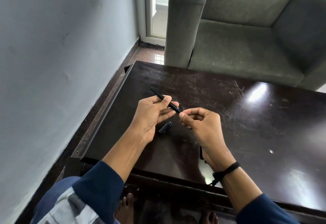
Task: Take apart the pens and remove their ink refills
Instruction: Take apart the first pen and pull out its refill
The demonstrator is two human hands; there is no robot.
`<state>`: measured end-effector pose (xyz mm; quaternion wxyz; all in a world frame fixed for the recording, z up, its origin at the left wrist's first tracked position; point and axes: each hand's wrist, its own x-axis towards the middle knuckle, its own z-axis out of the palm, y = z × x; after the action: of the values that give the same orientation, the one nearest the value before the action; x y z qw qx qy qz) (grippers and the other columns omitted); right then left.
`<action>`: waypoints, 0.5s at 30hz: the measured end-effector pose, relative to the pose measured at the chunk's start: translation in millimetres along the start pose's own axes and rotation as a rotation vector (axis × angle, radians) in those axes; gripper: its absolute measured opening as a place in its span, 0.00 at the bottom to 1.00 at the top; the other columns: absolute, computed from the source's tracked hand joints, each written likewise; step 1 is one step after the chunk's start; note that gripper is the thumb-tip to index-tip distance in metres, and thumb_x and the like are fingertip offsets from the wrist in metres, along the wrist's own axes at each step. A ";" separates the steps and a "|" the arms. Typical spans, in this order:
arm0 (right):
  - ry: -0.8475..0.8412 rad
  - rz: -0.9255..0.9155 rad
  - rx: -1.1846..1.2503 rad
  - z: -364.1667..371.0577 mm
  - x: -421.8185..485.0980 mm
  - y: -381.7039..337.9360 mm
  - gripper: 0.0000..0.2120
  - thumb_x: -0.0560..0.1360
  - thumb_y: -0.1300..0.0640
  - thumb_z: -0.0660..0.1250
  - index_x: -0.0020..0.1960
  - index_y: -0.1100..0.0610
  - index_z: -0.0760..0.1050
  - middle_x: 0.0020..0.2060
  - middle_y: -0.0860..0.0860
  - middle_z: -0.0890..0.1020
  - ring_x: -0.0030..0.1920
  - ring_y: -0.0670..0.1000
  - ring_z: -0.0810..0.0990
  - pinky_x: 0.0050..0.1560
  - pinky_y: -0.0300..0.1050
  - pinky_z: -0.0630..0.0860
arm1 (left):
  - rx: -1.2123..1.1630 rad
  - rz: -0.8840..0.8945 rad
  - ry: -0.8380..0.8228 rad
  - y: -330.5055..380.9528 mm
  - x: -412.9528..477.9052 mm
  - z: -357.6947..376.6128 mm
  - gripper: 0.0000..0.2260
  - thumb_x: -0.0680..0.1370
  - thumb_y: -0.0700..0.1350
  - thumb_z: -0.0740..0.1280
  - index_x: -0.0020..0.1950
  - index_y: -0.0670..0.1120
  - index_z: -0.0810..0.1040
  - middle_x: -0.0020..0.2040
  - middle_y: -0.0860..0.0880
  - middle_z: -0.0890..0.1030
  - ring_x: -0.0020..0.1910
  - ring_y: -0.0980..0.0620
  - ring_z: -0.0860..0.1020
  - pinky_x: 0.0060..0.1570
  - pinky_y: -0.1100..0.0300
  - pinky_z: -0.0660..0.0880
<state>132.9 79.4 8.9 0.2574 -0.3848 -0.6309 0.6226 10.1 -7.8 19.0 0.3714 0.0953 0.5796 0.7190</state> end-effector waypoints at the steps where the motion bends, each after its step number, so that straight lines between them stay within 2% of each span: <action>1: -0.006 -0.003 0.007 -0.7 0.3 -0.6 0.03 0.73 0.62 0.77 0.44 0.59 0.83 0.34 0.53 0.85 0.35 0.47 0.81 0.38 0.36 0.77 | -0.005 0.000 0.000 0.7 0.1 -0.2 0.08 0.81 0.39 0.68 0.56 0.35 0.81 0.47 0.41 0.87 0.49 0.45 0.86 0.46 0.58 0.83; 6: -0.032 0.045 0.038 -2.1 1.7 -4.2 0.08 0.77 0.54 0.74 0.46 0.59 0.84 0.37 0.55 0.87 0.35 0.47 0.82 0.39 0.38 0.78 | -0.039 0.005 0.005 4.7 0.1 -1.8 0.08 0.81 0.39 0.67 0.56 0.35 0.81 0.48 0.39 0.87 0.47 0.46 0.87 0.45 0.59 0.83; 9: -0.031 0.048 0.006 -0.7 1.1 -2.2 0.07 0.78 0.57 0.73 0.44 0.60 0.84 0.34 0.54 0.87 0.33 0.46 0.82 0.37 0.36 0.78 | -0.013 0.006 -0.002 2.3 -0.2 -0.3 0.08 0.81 0.40 0.68 0.56 0.35 0.81 0.48 0.40 0.87 0.48 0.45 0.86 0.46 0.58 0.83; 12: -0.009 0.022 -0.006 -1.5 0.5 -0.2 0.03 0.74 0.62 0.77 0.44 0.60 0.83 0.33 0.52 0.85 0.33 0.45 0.80 0.36 0.34 0.76 | -0.001 0.007 -0.007 -0.1 -0.7 0.9 0.08 0.81 0.40 0.67 0.56 0.35 0.81 0.48 0.40 0.87 0.49 0.45 0.86 0.47 0.58 0.83; 15: -0.023 0.008 0.016 -1.9 1.0 -2.0 0.05 0.73 0.61 0.78 0.45 0.60 0.84 0.33 0.52 0.84 0.34 0.45 0.80 0.37 0.35 0.76 | -0.011 0.012 -0.007 1.8 -0.2 0.0 0.08 0.81 0.40 0.68 0.56 0.35 0.81 0.47 0.40 0.87 0.47 0.46 0.86 0.46 0.58 0.83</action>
<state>133.6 81.5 10.9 0.2507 -0.3783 -0.6271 0.6331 9.5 -8.1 20.7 0.3697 0.0995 0.5738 0.7240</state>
